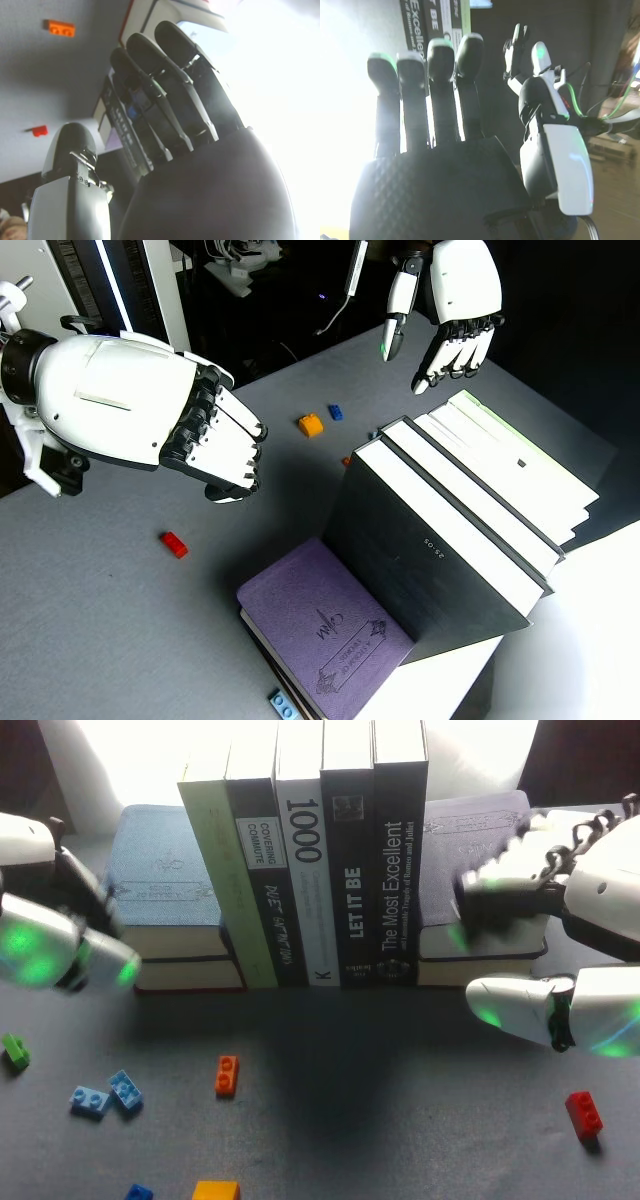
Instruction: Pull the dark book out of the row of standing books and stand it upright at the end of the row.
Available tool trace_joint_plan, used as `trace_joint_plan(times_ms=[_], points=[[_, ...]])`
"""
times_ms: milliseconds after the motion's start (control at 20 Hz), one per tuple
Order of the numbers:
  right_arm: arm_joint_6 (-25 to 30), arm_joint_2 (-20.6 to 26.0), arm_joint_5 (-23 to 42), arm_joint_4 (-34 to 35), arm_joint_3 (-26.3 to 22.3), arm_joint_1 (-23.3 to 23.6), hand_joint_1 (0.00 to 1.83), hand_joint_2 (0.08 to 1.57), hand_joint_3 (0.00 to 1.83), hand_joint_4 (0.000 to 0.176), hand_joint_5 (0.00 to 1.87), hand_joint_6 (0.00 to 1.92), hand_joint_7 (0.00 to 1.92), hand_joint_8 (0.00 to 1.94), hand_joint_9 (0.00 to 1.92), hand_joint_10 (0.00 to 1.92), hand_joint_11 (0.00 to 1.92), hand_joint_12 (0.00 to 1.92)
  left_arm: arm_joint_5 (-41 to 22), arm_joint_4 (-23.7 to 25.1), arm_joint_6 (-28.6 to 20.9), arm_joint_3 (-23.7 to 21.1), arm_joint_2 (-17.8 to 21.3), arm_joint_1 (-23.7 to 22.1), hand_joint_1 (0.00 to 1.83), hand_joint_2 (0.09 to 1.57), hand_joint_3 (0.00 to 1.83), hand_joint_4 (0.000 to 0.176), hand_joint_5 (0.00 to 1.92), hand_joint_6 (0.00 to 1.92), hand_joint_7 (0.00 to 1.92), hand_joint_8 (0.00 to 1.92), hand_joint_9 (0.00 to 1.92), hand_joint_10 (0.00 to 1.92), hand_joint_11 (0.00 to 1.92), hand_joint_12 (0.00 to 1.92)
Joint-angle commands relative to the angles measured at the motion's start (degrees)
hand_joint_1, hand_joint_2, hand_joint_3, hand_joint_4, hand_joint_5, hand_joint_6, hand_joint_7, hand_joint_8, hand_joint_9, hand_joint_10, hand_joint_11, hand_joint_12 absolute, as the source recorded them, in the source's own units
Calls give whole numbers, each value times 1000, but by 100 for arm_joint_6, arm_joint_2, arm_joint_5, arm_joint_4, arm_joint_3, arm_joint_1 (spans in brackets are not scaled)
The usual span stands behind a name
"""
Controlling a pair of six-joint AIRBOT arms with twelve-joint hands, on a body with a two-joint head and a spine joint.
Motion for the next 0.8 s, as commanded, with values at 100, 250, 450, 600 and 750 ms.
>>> trace_joint_plan(times_ms=[100,250,450,600,750], points=[[-219,69,735,94,-11,59,0,1220,67,0,9,134,62,12,0,0,0,0,-424,188,-12,8,50,-43,116,1249,2,60,159,0,212,0,239,0,201,281],[-863,124,1083,94,-260,-247,0,1211,57,0,10,131,69,13,0,0,0,0,-421,187,-6,8,50,-40,127,1254,1,37,191,3,231,1,237,0,238,208],[-1282,129,1589,93,-628,-414,0,1190,40,0,23,133,80,15,4,2,0,0,-382,186,14,13,51,-61,146,1227,0,33,196,0,241,0,249,1,301,91],[-1393,126,1743,43,-822,-283,0,1179,29,0,0,104,38,1,0,0,0,0,-389,187,21,26,49,-86,133,1218,0,31,188,0,207,0,209,0,272,61],[-1521,123,1927,-984,-915,-308,0,1187,28,9,134,155,9,1,0,0,0,0,-389,188,44,30,47,-125,65,1222,1,45,168,0,174,0,184,0,238,42]])
